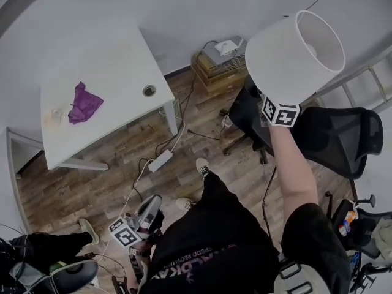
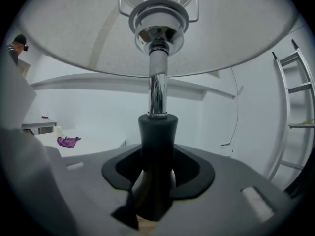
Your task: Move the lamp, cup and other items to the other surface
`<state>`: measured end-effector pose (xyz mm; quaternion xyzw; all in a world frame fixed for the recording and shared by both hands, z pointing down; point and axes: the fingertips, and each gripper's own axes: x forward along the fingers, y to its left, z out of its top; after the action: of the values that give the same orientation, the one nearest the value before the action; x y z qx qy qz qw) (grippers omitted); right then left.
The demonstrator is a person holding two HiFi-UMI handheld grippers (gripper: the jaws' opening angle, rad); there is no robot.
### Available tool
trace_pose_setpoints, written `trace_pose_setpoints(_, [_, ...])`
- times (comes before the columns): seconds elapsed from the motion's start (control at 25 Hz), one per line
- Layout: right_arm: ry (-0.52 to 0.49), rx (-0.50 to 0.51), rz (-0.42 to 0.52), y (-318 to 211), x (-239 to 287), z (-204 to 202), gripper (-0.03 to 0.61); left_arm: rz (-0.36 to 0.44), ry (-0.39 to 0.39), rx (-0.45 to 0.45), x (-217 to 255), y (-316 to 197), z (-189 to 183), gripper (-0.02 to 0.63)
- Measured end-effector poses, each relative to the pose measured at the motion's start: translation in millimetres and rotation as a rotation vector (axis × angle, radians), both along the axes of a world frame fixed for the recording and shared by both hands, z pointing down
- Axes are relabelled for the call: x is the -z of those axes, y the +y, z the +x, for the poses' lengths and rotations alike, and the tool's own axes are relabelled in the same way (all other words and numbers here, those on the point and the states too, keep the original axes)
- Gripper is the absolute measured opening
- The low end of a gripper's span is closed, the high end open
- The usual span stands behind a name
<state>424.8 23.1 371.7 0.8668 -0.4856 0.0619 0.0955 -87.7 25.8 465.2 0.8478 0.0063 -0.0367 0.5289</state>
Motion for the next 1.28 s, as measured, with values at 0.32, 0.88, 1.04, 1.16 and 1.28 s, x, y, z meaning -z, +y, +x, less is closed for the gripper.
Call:
trace_pose_setpoints(0.32, [-0.005, -0.104, 0.026, 61, 12, 67, 0.16, 0.036, -0.01, -0.053, 8, 4, 48, -0.002])
trace_pose_setpoints(0.88, [-0.073, -0.217, 0.031, 128, -39, 206, 0.16, 0.051, -0.136, -0.15, 1, 35, 175, -0.002])
trace_pose_setpoints(1.04, [-0.109, -0.261, 0.033, 151, -68, 233, 0.16, 0.037, -0.169, -0.183, -6, 45, 208, -0.002])
trace_pose_setpoints(1.16, [-0.129, -0.294, 0.031, 173, -86, 248, 0.16, 0.029, -0.201, -0.219, -9, 55, 228, -0.002])
trace_pose_setpoints(1.28, [-0.139, -0.328, 0.037, 192, -102, 264, 0.16, 0.034, -0.232, -0.268, -12, 66, 250, -0.002])
